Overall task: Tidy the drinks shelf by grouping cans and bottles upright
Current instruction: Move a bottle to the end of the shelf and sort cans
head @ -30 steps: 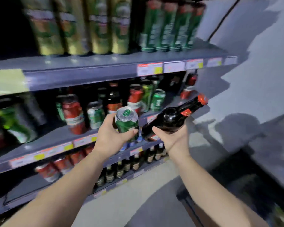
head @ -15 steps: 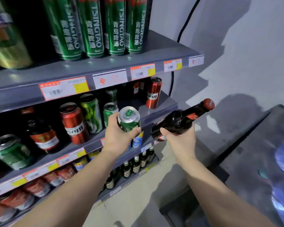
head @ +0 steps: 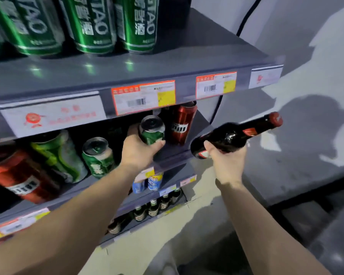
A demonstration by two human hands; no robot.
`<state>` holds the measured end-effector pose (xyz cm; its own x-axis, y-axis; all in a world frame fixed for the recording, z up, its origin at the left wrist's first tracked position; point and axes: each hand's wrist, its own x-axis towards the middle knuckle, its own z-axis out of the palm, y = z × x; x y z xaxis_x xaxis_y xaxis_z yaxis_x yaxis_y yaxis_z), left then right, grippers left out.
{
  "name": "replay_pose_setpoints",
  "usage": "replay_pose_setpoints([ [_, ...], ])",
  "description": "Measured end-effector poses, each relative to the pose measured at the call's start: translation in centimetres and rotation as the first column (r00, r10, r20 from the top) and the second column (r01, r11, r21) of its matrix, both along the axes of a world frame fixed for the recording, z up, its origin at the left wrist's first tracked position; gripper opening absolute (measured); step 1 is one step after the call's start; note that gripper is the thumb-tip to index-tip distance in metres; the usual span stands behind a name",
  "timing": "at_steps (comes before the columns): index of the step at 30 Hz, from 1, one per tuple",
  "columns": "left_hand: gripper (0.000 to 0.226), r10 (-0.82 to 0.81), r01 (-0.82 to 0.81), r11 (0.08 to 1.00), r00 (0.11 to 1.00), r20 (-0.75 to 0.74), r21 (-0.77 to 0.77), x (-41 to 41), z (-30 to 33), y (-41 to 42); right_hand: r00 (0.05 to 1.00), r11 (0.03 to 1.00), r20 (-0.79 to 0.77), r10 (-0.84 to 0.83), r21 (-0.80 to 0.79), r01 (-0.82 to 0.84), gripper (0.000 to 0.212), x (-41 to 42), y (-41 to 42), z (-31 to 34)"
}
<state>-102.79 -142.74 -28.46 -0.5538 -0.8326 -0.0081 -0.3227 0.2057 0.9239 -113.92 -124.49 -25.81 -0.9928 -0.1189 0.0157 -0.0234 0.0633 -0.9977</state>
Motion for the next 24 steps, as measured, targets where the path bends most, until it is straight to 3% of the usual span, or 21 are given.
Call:
replay_pose_setpoints([
  [3,0.069,0.069,-0.069,0.997,0.997,0.02,-0.022,-1.7,-1.0,-0.3,0.999,1.0,0.034,0.024,-0.019,-0.023,0.062,-3.4,-0.6,-1.0],
  [8,0.076,0.125,-0.124,0.992,0.992,0.026,-0.027,-3.0,-2.1,0.0,0.994,0.995,0.046,0.094,-0.033,-0.093,0.064,-6.6,-0.9,-1.6],
  [13,0.08,0.138,-0.132,0.989,0.986,0.093,-0.068,-4.6,-1.6,-0.4,0.998,0.998,0.007,0.063,-0.015,-0.063,0.062,-8.3,-1.5,-1.6],
  [21,0.078,0.19,-0.195,0.981,0.972,0.141,0.025,-7.0,-1.9,-2.1,0.989,0.991,0.06,0.136,-0.011,-0.136,0.069,-9.8,-3.2,-2.5],
  [24,0.083,0.221,-0.225,0.97,0.974,0.056,0.093,-6.4,-2.6,-1.6,0.985,0.985,0.047,0.163,0.046,-0.165,0.071,-10.2,-3.6,-2.6],
])
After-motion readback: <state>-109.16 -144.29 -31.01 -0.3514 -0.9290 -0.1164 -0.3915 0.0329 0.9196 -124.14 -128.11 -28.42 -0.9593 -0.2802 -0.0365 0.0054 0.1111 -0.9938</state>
